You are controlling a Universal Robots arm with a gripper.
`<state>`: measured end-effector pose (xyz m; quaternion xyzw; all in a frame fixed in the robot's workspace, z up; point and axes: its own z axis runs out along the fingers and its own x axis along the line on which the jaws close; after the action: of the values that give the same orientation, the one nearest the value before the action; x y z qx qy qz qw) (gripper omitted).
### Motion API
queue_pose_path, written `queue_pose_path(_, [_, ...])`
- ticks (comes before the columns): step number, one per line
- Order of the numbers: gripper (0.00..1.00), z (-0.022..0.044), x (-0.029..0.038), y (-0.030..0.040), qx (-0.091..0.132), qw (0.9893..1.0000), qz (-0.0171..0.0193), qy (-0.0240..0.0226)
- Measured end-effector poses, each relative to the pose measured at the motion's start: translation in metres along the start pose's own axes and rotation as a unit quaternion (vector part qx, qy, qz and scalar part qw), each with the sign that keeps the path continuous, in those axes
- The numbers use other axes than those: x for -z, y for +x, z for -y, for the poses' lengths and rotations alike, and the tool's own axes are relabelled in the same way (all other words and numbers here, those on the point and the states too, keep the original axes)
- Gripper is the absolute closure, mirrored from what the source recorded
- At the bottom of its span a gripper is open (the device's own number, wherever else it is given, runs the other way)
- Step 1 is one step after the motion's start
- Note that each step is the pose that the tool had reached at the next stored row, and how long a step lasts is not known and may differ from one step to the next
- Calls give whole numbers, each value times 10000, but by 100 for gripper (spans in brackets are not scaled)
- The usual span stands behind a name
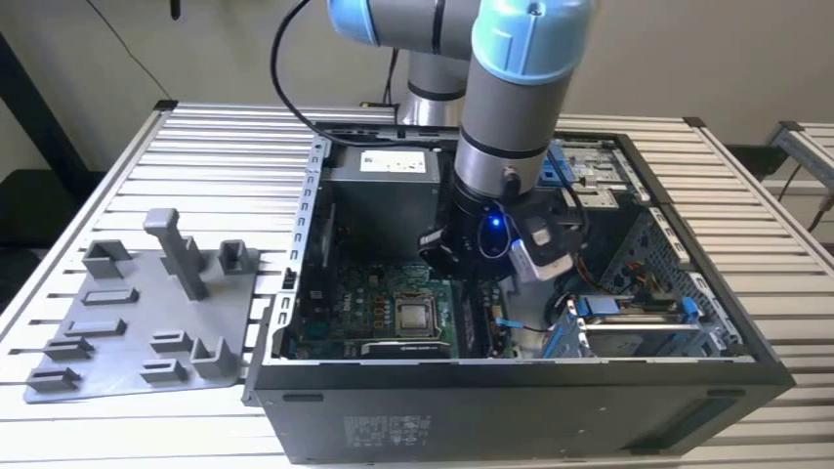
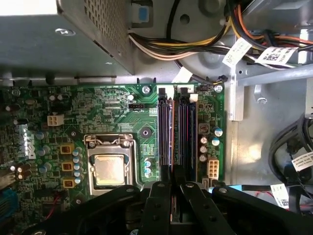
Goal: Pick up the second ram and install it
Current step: 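Insert the second ram into the second slot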
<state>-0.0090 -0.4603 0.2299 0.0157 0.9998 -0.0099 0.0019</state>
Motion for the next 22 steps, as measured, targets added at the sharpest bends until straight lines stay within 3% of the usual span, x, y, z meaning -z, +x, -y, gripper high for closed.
queue_pose_path(4, [86,5,-4,1,129,9999,3,0])
queue_pose_path(22, [86,8,-31,-1,47,10000,2,1])
